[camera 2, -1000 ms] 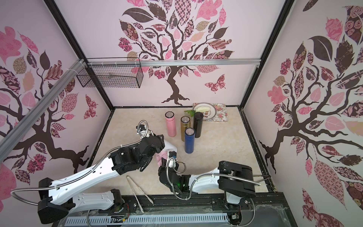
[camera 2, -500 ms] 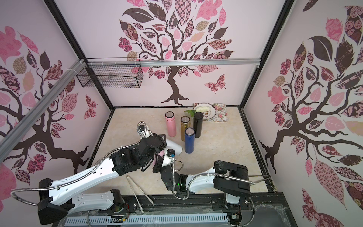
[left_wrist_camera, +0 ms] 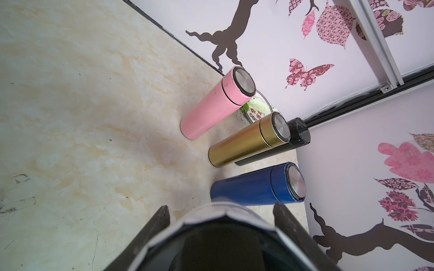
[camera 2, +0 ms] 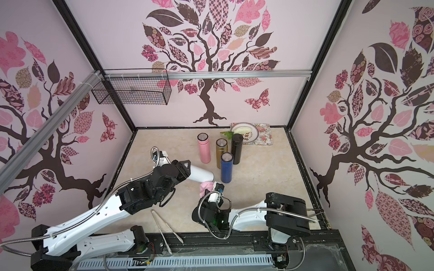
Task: Wipe the surface of the thermos
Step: Wipe the dirt from the surface of the thermos.
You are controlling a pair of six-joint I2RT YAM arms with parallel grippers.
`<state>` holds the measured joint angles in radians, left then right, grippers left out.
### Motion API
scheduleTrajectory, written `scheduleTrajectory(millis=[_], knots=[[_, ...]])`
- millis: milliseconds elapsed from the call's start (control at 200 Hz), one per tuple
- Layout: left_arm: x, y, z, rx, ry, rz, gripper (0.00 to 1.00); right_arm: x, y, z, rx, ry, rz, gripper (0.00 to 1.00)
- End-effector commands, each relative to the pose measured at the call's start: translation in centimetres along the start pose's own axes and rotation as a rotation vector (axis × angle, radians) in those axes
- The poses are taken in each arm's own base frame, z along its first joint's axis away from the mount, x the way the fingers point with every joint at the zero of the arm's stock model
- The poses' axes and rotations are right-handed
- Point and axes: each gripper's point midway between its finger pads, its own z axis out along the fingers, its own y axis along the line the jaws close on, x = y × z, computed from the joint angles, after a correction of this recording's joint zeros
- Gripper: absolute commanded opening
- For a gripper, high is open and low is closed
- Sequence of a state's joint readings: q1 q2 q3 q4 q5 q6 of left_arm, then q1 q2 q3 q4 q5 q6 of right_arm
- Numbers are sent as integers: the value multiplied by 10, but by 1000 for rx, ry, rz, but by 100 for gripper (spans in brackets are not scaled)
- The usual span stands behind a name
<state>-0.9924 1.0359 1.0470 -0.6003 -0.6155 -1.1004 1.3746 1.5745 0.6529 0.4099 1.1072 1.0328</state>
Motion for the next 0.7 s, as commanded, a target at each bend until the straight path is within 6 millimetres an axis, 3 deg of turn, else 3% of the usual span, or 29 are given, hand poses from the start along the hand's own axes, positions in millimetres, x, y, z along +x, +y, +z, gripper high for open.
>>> scheduleTrajectory(millis=[0, 190, 330, 390, 520, 695], knots=[[21, 19, 3, -44, 75, 187, 0, -34, 16, -2, -35, -58, -7, 0], [33, 5, 7, 77, 106, 433, 0, -36, 29, -19, -285, 157, 73, 0], [36, -10, 5, 197, 97, 544, 0, -39, 24, -27, -411, 317, 112, 0], [43, -22, 3, 278, 115, 624, 0, -41, 32, -30, -470, 385, 112, 0], [57, -23, 6, 301, 165, 780, 0, -50, 53, -39, -580, 518, 130, 0], [79, -27, 6, 454, 138, 876, 0, -69, 66, -37, -732, 621, 334, 0]])
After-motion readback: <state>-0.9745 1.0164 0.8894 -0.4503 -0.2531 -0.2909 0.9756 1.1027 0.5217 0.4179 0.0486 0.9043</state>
